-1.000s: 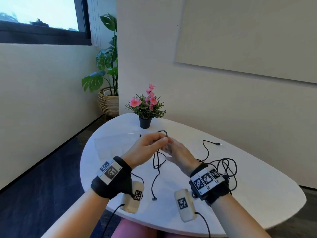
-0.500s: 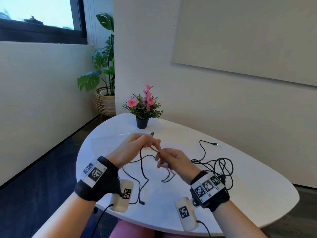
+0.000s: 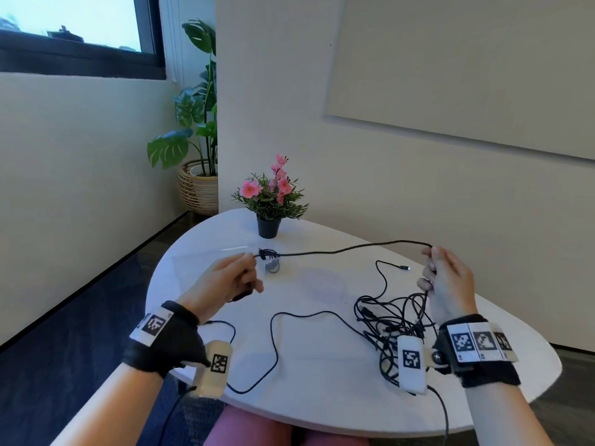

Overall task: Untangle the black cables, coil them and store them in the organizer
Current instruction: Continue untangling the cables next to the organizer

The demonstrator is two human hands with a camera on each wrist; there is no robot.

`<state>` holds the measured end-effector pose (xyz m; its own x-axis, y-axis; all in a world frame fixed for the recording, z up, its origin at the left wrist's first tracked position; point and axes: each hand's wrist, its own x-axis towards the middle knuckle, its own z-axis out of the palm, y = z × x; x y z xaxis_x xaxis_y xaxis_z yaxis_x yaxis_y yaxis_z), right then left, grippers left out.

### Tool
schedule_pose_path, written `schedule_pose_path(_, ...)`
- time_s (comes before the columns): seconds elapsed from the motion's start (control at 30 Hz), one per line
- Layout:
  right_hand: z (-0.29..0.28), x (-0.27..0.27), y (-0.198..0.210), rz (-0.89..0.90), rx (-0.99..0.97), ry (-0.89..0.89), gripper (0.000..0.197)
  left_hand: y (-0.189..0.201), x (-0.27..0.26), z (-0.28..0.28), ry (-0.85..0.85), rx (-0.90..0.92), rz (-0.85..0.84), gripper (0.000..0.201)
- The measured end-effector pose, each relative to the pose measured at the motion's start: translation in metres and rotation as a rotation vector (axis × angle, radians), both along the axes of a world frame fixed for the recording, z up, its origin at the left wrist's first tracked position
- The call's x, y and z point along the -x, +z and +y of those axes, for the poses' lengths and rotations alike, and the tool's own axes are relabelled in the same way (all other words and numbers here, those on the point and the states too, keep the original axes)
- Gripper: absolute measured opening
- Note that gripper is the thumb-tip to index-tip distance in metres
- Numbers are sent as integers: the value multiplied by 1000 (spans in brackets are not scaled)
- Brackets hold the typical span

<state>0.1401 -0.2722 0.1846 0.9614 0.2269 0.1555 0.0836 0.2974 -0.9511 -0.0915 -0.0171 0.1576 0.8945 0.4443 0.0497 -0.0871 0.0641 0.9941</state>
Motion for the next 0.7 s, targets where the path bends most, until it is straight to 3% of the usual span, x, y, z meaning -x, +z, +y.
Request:
schedule_pose_path(0.1, -3, 4, -4, -38, 75, 9, 25, 7, -4, -5, 35, 354, -195, 40)
schedule_pose_path(0.23, -3, 7, -11, -67, 150, 36, 24, 13, -5, -5, 53, 363, -312, 60)
schedule_pose_path(0.4, -1, 12, -25, -126, 364, 142, 25, 24, -2, -7, 109, 352, -438, 41)
schedule_pose_path(0.6, 7, 42, -38, -214, 671, 414, 26, 29, -7, -3, 237, 639, -641, 33)
schedule_pose_path(0.7, 9, 50, -41, -242, 699, 535, 28, 27, -6, 2, 363, 673, -599, 30)
